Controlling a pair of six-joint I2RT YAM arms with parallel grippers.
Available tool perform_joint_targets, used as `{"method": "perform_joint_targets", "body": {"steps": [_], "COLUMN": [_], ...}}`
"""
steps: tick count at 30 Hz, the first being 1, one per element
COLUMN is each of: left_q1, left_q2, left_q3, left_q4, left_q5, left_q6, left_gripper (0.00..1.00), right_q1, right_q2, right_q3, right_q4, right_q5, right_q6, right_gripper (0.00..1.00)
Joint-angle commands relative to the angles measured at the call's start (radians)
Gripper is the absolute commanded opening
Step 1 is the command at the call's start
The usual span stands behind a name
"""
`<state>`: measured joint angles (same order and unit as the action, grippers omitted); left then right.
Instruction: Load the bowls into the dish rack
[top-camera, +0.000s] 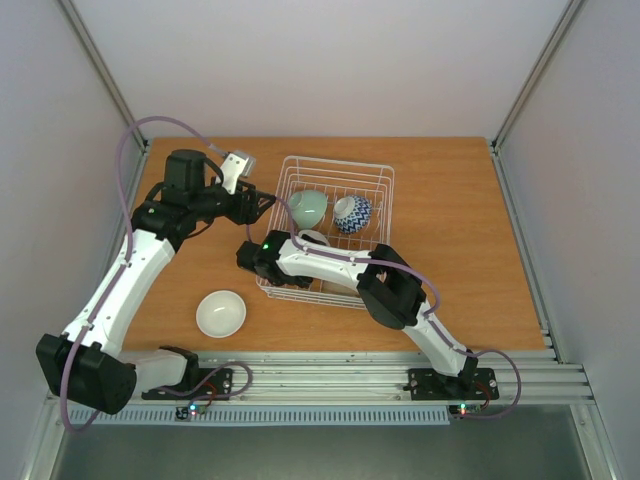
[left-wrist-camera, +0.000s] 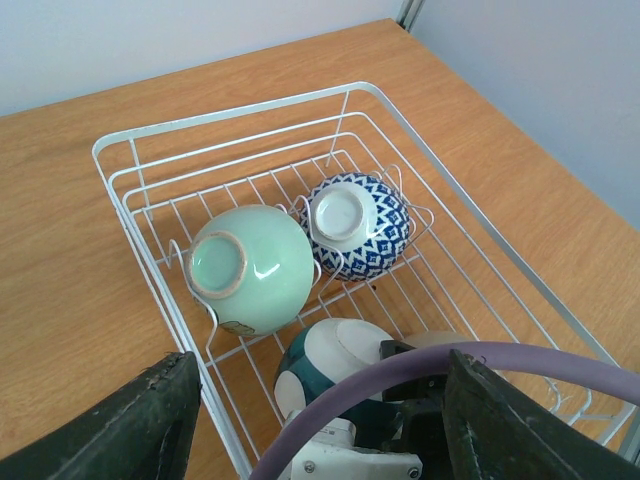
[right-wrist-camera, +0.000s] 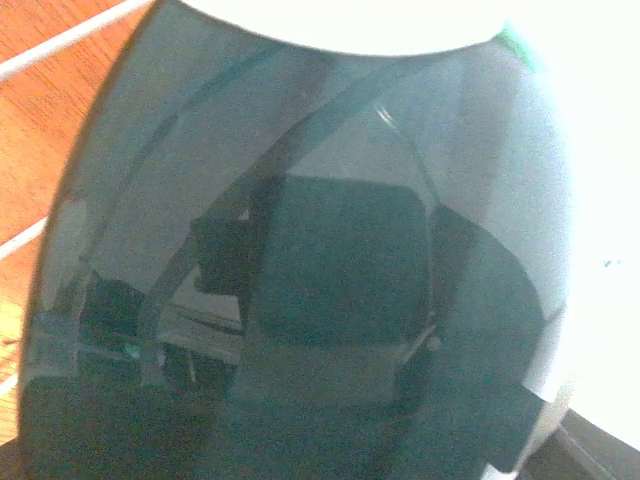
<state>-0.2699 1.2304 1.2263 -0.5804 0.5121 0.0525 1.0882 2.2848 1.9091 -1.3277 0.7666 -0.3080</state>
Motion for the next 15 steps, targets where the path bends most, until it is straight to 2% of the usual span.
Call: {"method": "perform_joint_targets", "body": {"steps": [1,3,4,5,7,8,15], "left_q1": [-0.002,-0.002,-0.002,-0.002,-0.002,-0.002,-0.001], "left_q2": [-0.012,-0.012,-0.013,-0.014,-0.015,-0.015,-0.016], "left_q3": [-0.014,-0.013,-0.013,-0.013,-0.013,-0.013,-0.015], "left_q4": [0.031,0.030,0.029,0.029,0.028,0.028,0.028], "left_q5": [0.014,0.013,0.012,0.011,0.010,0.008,0.009], "left_q6": [0.001,0.001,0.000,0.002,0.003,0.004,0.004], "left_gripper": [0.66,0.66,0.66,0.66,0.66,0.66,0.66], "right_q1": [0.009,0.011,0.012,0.013,0.015,0.016,0.017], "right_q2": [-0.019,-0.025,-0.029,-0.032,-0.041,-0.044,-0.076], "right_q3": [0.034,0.028,0.026,0.021,0.014,0.010,-0.010], "right_q4": [-0.004,0.003,0.008,0.015,0.026,0.032,0.078], "right_q5": [0.039,0.035,0.030,0.028,0.017,0.012,-0.037], "right_q6": [0.000,-0.005,-0.007,-0.011,-0.016,-0.019,-0.039], "right_gripper": [0.62,0.68,0.75,0.77,0.91,0.95,0.98]}}
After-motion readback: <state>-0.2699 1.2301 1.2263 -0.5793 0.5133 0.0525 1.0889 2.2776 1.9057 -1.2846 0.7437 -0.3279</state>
